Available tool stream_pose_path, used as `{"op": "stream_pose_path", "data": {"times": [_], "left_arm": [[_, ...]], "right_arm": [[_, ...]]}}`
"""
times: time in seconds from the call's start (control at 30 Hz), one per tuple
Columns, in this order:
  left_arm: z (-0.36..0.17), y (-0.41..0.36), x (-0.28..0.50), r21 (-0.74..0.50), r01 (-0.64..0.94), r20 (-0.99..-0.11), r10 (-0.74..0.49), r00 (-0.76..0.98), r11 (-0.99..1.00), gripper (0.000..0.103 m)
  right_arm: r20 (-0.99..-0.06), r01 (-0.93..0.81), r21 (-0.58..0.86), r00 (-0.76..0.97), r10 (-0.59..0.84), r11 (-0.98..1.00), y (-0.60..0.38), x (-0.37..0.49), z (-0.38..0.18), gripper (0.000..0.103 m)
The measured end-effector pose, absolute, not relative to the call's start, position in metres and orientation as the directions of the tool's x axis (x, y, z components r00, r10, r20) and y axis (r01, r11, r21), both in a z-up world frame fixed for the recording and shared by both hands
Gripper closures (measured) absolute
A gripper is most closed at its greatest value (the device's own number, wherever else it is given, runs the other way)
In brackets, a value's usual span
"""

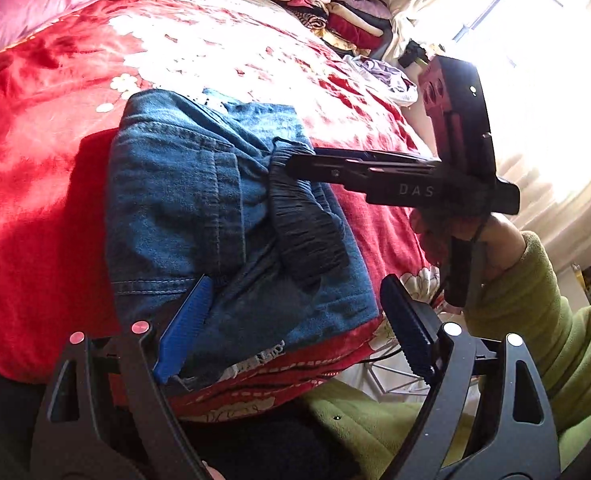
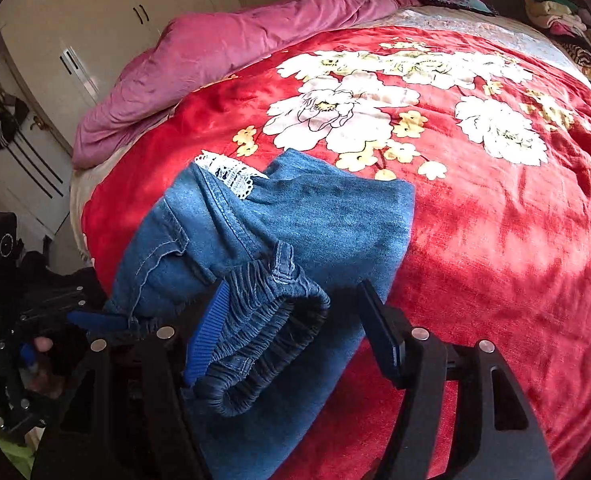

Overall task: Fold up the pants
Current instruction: 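Open the left tool and release the folded end onto the pants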

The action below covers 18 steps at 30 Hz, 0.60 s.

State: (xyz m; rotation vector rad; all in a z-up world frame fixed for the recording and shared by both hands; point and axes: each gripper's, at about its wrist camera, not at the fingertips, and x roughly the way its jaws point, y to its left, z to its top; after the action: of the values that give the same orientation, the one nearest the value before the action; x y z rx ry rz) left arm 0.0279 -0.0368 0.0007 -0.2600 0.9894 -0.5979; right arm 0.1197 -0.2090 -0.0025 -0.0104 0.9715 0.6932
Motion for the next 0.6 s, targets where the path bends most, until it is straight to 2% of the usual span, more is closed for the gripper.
{"op": "stream_pose_path", "data": {"times": [0.2,0.4,0.6], "left_arm": [[0.018,-0.019,0.021,-0.421,0.329,-0.697,-0.534,0.479,0.845,0.021],[0.029,0.0,0.026,-0.345,0.277,-0.714,-0.442,0.542,0.897,0.02],[0.04,0.012,0.032,-0.327,0.262,-0.707,-0.419,0.57,0.908,0.017]], "right_arm": [[-0.681,-0.558,0.265,0.468,0.563,0.786,-0.225,0.095,0.032,0.034],[-0.644,-0.584,0.199,0.527,0.554,0.787,-0.231,0.06,0.05,0.03],[-0.619,-0.655,0.135,0.53,0.58,0.743,-0.224,0.021,0.064,0.026]]}}
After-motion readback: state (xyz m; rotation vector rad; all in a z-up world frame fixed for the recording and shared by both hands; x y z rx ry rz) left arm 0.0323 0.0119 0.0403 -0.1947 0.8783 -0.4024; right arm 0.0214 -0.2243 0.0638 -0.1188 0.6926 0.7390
